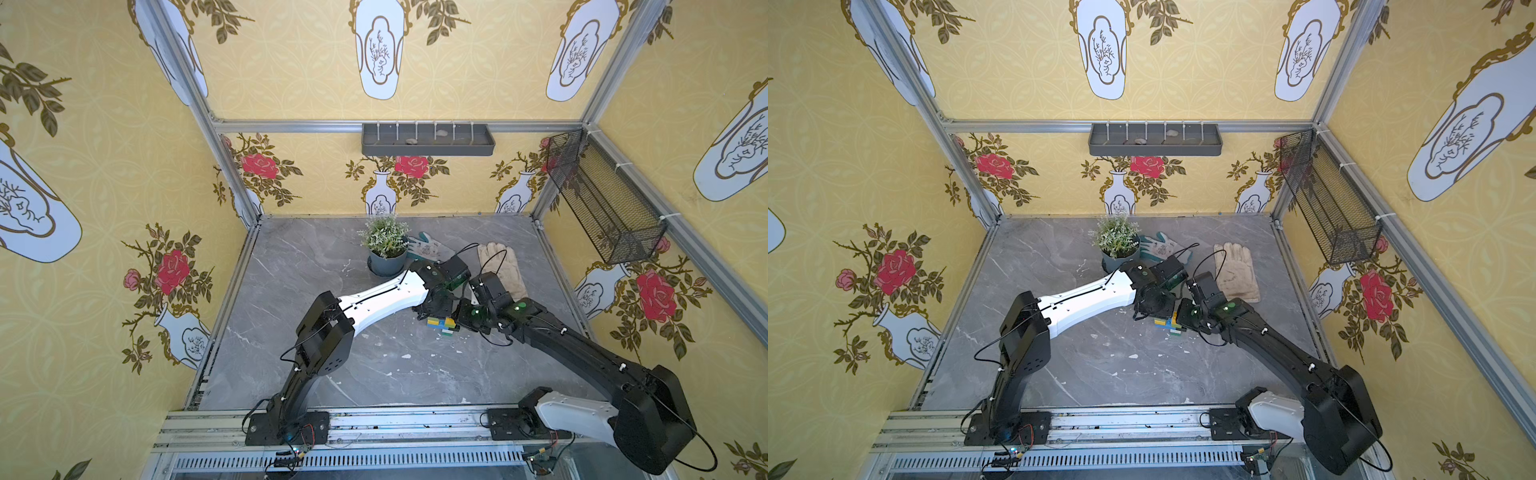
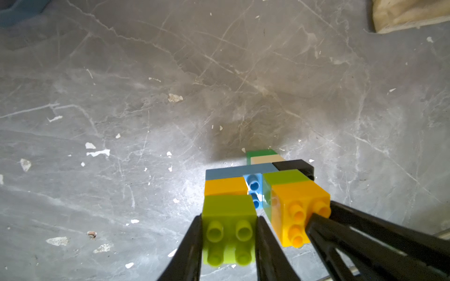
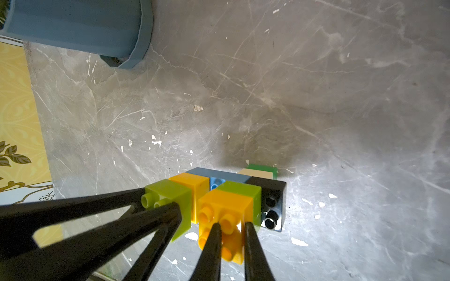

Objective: Assemble the number 4 with lego
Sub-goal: Assemble the lego brick with the lego brick.

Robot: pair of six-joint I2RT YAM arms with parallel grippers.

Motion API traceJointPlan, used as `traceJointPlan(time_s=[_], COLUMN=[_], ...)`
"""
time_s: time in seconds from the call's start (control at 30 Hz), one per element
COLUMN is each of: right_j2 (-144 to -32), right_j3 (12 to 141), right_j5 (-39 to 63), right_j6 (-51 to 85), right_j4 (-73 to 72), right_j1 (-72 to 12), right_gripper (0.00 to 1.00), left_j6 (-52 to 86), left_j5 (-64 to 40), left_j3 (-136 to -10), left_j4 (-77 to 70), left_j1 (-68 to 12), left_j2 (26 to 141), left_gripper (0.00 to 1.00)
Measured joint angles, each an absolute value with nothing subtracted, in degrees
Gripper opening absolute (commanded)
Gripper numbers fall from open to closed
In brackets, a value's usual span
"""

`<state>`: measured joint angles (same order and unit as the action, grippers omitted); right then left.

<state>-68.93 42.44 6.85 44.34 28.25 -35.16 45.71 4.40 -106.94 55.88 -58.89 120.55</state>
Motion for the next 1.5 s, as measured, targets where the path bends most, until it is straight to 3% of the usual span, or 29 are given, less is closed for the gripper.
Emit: traceJointPlan(time_s=[0.8, 0.93, 1.5], right_j2=[-68.71, -68.71, -68.95], right_j3=[41.98, 41.98, 42.11], right_j5=[7.01, 7.03, 6.98], right_j6=[44.34, 44.36, 44.10], right_j4=[27.77, 27.75, 27.53], right_j1=[-35.11, -35.11, -35.11], right_gripper=[0.11, 0.11, 0.11], left_j6=[47.62, 47.59, 47.53], left_j5=[4.71, 4.69, 4.47], left_j3=[-108.27, -108.73, -110.19], left_j4=[56.84, 57.25, 58.94], left_j1=[-59.29, -59.29, -59.53], left_j2=[122.28, 122.50, 119.57], left_gripper=[0.00, 0.14, 0.49])
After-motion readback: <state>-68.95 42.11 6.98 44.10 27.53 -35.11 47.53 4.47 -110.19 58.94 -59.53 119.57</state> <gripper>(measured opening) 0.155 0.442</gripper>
